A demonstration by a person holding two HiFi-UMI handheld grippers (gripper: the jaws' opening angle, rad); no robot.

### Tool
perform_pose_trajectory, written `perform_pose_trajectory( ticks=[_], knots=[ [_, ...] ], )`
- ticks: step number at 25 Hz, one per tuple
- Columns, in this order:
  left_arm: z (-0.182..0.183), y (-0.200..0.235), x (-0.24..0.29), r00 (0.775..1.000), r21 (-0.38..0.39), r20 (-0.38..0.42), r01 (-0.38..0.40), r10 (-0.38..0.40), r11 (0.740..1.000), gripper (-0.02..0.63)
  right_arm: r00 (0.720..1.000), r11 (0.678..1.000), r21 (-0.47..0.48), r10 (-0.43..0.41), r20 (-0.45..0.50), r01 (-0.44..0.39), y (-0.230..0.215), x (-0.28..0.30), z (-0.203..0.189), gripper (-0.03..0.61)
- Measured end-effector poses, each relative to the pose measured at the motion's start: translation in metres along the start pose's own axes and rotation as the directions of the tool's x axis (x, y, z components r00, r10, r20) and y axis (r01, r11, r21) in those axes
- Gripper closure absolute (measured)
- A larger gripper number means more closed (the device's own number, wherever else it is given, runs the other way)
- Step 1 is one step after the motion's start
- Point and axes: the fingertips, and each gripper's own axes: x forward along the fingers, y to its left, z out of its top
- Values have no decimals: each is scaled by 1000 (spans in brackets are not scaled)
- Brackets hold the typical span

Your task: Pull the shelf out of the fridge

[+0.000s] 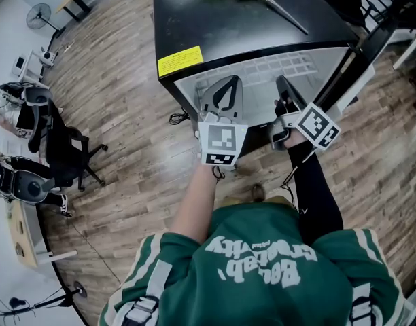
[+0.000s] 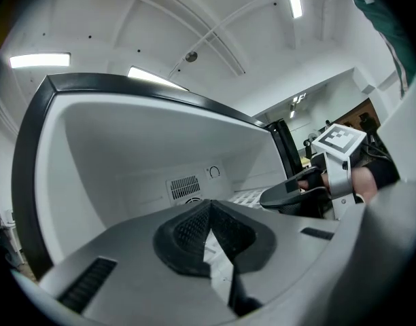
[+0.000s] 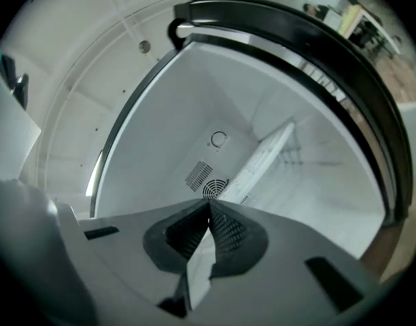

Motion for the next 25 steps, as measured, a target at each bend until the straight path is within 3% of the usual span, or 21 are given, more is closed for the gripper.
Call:
perform_pose_trajectory(
  ticks=[4,7,15,17,22,25],
  knots=[
    [1,-2,0,1000,-3,10,12,-12,1000,598,998,972,232,19,68,-34,-18,-2,2,569],
    [2,-2,0,1000,-8,13,15,-15,1000,598,994,943,331,13,108,-48,-25,-4,3,569],
    [-1,-1,-1,1000,1,3,7,-7,1000,598,991,923,380,15,136,-67,-30,-3,3,566],
    [-1,-1,-1,1000,8,-1,4,-4,1000,598,988,911,405,20,150,-80,-30,-3,3,508],
    [1,2,-2,1000,14,-3,-2,2,1000,598,981,873,473,27,192,-117,-30,-3,3,505],
    [1,2,-2,1000,19,-5,-4,4,1000,598,980,867,483,33,197,-127,-30,-3,2,503]
  ],
)
